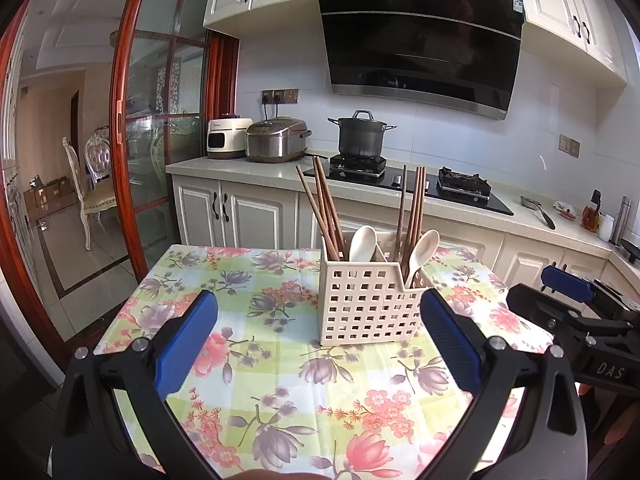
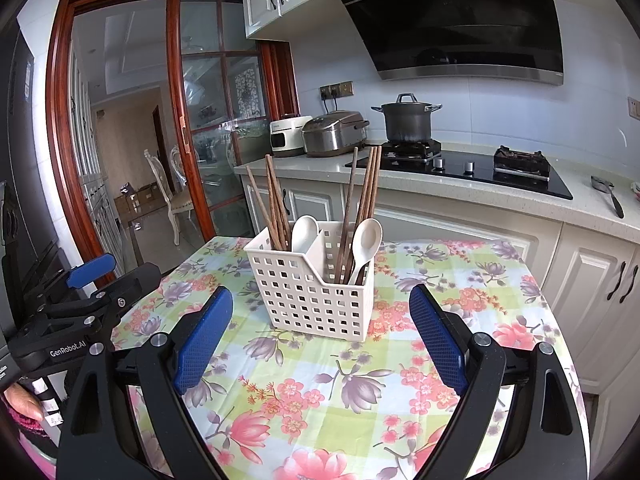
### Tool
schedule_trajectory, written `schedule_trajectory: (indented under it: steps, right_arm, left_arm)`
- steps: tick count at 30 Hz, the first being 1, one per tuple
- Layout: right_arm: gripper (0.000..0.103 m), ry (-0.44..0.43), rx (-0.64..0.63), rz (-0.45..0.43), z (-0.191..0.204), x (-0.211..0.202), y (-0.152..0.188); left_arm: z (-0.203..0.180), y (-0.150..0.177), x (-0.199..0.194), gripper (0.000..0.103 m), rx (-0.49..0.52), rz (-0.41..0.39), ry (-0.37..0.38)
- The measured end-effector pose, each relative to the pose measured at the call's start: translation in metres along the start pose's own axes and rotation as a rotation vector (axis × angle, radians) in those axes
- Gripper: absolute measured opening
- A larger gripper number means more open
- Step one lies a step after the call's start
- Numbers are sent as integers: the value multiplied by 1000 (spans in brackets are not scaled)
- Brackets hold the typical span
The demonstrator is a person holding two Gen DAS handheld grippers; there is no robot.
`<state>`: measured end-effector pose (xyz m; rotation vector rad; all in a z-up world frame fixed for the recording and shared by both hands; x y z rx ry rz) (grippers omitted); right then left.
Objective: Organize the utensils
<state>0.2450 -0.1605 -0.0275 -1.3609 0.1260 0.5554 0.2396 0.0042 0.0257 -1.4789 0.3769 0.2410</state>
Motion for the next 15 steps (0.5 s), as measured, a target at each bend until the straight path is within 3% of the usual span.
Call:
schedule_trajectory:
  steps: [10, 15]
  right_arm:
    - [85, 8, -2, 5, -5, -1, -2]
    - [85, 14, 2, 5, -9, -2, -1]
  left_arm:
    - [5, -4, -5, 98, 32, -26, -65]
    - [3, -4, -5, 98, 40, -17, -53]
Point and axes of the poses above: each gripper's, at about its wrist camera, not at the fingertips, and x roughly the way its jaws point, z to its left, y to its underside, the point moved 10 cm from there along x, roughly the way its jaws point, and after that the axes turned 6 degrees about x, right-handed, at the moved point
